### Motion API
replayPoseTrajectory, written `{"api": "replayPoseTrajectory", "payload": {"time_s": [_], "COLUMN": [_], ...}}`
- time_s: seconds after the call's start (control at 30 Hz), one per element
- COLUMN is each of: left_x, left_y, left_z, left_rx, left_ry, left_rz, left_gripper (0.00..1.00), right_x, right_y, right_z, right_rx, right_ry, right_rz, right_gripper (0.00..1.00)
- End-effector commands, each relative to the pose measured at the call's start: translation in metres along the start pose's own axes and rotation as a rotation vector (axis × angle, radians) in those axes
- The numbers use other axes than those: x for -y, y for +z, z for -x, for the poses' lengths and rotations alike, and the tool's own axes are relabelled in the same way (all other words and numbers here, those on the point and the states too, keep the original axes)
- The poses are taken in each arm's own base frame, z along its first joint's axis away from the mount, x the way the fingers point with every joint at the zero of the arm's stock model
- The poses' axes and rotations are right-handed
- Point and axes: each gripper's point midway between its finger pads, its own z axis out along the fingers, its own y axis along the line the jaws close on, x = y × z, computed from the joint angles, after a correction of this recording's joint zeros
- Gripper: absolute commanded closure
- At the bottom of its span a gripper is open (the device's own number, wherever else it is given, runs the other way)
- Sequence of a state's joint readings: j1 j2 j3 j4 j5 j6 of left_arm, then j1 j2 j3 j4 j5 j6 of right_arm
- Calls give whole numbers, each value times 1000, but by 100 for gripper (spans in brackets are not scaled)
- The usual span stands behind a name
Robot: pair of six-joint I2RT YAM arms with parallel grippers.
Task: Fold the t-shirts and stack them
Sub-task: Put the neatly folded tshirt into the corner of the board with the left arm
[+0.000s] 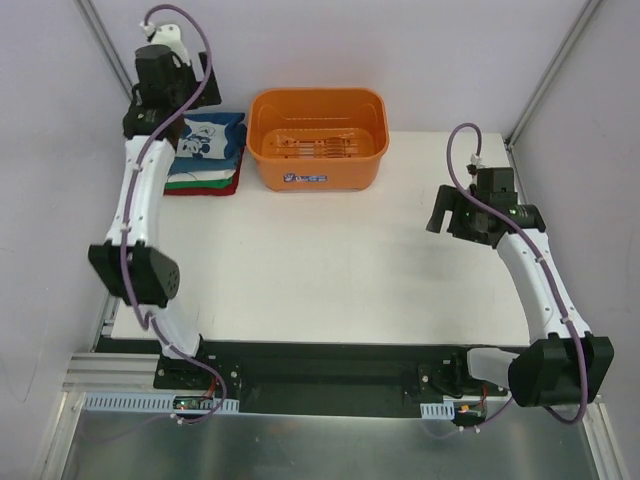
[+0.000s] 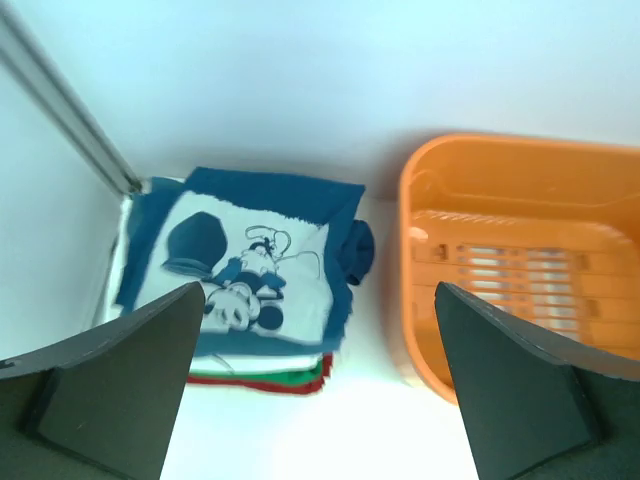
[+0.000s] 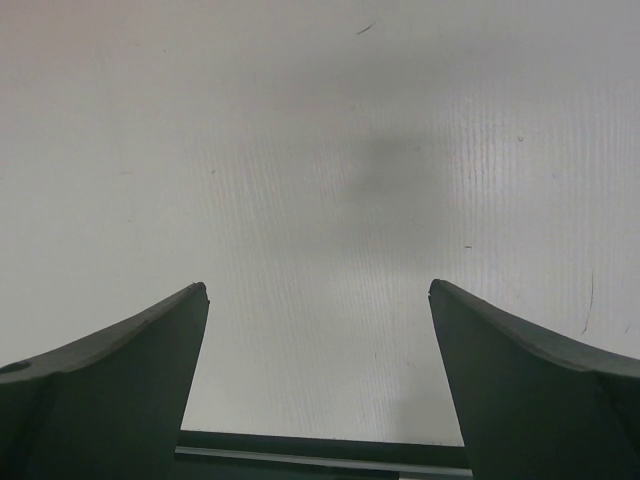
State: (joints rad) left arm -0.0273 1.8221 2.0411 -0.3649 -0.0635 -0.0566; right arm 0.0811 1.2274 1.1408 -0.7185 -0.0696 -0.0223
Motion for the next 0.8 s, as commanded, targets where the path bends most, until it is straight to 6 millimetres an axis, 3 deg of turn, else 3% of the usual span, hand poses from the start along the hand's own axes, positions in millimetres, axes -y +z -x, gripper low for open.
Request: {"api": "replayPoseTrajectory", "payload": {"time_s": [0.0, 0.03, 0.07, 0.13, 0.17, 0.23, 0.27, 0.37, 0.5, 0.77], "left_x": [9, 14, 12, 22, 22, 21, 17, 14, 6, 5], "left_y": [-76, -87, -105, -121, -133, -145, -154, -171, -178, -174], "left_z": [-12, -22, -46, -73, -100, -128, -156, -196, -209, -200], "left_rx": [-24, -39, -77, -126, -171, -206, -246, -286, -285, -271], "left_ry": [-88, -109, -173, -254, -266, -285, -301, -349, -373, -372], "left_rz": [-43, -69, -60, -103, -101, -77, -58, -14, 30, 42], "left_gripper": [1, 1, 1, 1, 1, 1, 1, 1, 1, 1], "right_x": [-12, -8, -9, -7, -4, 2, 6, 20, 23, 14], "right_y": [-24, -21, -21, -25, -21, -19, -15, -6, 8, 11], "right_z": [23, 23, 22, 24, 17, 12, 5, -12, -22, -12], "right_rx": [140, 161, 172, 215, 204, 203, 188, 179, 188, 223], "right_ry": [5, 7, 31, 37, 37, 50, 48, 62, 96, 86], "right_rz": [49, 40, 43, 39, 33, 3, -8, -64, -61, -16], "right_gripper": [3, 3, 3, 3, 3, 3, 3, 3, 3, 3]}}
